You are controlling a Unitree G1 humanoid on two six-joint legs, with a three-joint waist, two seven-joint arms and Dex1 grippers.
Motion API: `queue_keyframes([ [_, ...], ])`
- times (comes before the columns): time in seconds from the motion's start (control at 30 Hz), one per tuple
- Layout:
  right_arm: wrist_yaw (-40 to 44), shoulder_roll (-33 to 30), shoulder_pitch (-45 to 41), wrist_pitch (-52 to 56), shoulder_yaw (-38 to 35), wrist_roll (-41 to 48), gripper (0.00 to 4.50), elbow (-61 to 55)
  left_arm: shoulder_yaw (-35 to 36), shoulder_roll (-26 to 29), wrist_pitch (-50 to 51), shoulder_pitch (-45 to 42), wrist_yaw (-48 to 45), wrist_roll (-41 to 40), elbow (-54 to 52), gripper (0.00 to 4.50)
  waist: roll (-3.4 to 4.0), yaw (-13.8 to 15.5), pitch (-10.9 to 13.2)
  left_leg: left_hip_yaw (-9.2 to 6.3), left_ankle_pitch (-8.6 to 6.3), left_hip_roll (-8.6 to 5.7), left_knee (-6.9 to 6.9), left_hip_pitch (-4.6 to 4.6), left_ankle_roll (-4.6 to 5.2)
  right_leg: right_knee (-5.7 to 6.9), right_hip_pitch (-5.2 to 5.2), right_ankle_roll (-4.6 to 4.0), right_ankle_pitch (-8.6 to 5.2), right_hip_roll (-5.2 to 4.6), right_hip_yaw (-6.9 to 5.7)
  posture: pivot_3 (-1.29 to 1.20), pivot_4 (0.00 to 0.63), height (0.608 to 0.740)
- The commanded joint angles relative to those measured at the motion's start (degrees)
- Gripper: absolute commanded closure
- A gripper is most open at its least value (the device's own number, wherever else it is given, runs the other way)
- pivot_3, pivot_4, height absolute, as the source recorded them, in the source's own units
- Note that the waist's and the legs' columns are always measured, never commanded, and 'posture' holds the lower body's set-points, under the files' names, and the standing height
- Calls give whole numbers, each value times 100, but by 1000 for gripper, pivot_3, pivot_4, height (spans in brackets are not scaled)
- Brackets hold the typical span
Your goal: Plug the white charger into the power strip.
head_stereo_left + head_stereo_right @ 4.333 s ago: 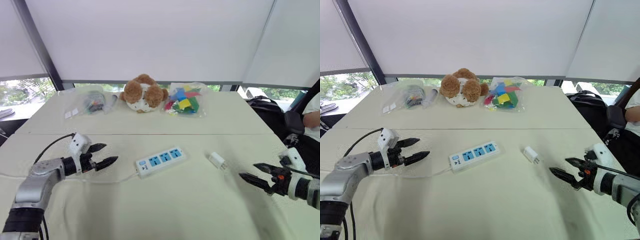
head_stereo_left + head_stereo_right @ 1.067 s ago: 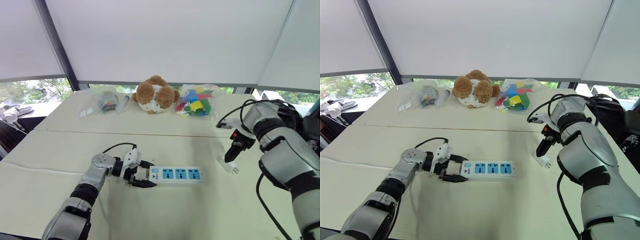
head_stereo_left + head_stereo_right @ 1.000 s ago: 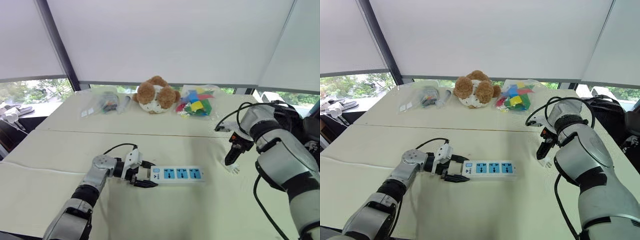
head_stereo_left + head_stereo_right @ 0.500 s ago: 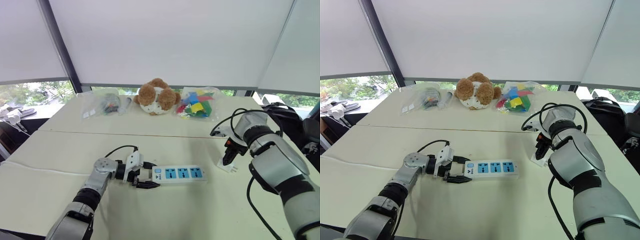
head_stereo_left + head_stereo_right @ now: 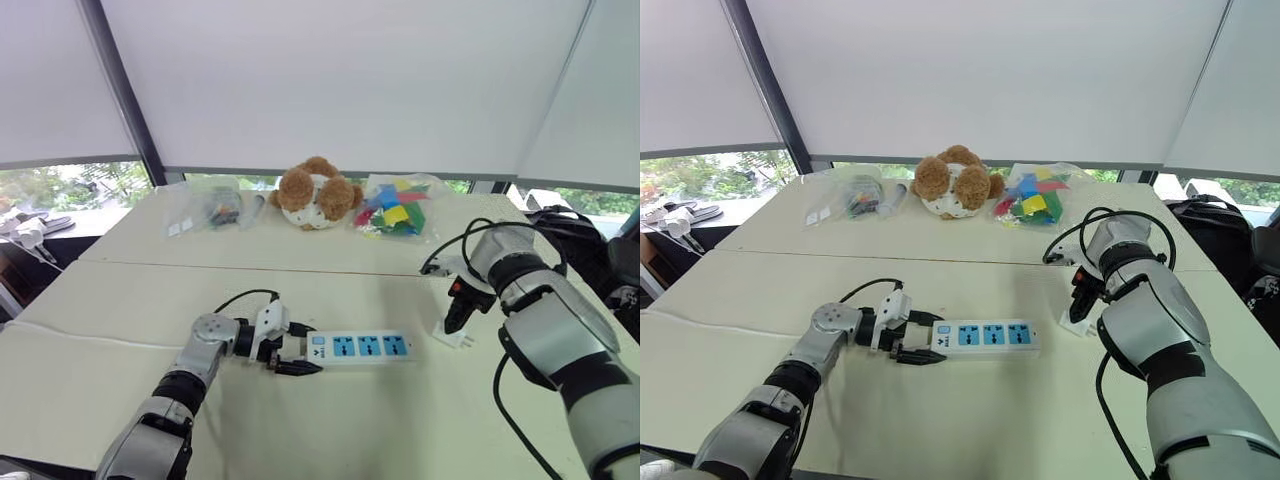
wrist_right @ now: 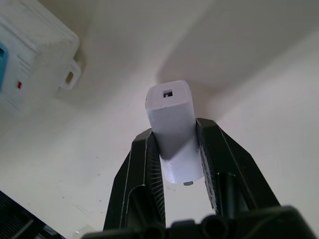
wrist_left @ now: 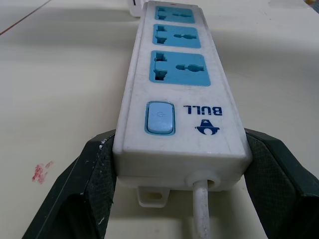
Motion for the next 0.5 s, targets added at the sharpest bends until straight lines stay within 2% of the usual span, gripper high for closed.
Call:
queue_keyframes([
  [0.03,9,-305,-38,-640,-309,147,3891,-507,-433,-189,62,167,74,531,354,1491,1,-3,0,-4,0,-5,0,-1,-1,0,2,0,0,-2,1,0,150,739],
  [0.17,17,-685,75,-807,-986,1292,3891,-1165,-401,-56,228,105,-400,406,414,1491,2,-22,2,-14,1,-33,-3,-4,-1,0,3,35,-2,-29,0,0,150,739],
  [0.27,17,-983,635,-1035,-1671,2389,3891,-2055,-442,38,201,20,-613,477,544,1491,-2,-41,2,-22,0,-39,-8,-8,0,-6,6,43,-6,-34,-4,0,150,739],
  [0.4,-86,-1074,2488,-373,-3554,4152,3891,-4054,-584,165,136,-448,-848,736,1026,1491,-15,-28,1,-48,-1,-39,-22,-9,3,-15,14,55,-13,-31,-18,0,150,739],
  [0.5,-339,-819,3403,287,-4170,4975,3891,-5245,-545,179,117,-668,-966,743,1289,1491,-11,-83,3,-68,-2,-39,-31,-15,5,-17,11,54,-15,-27,-34,0,150,739],
])
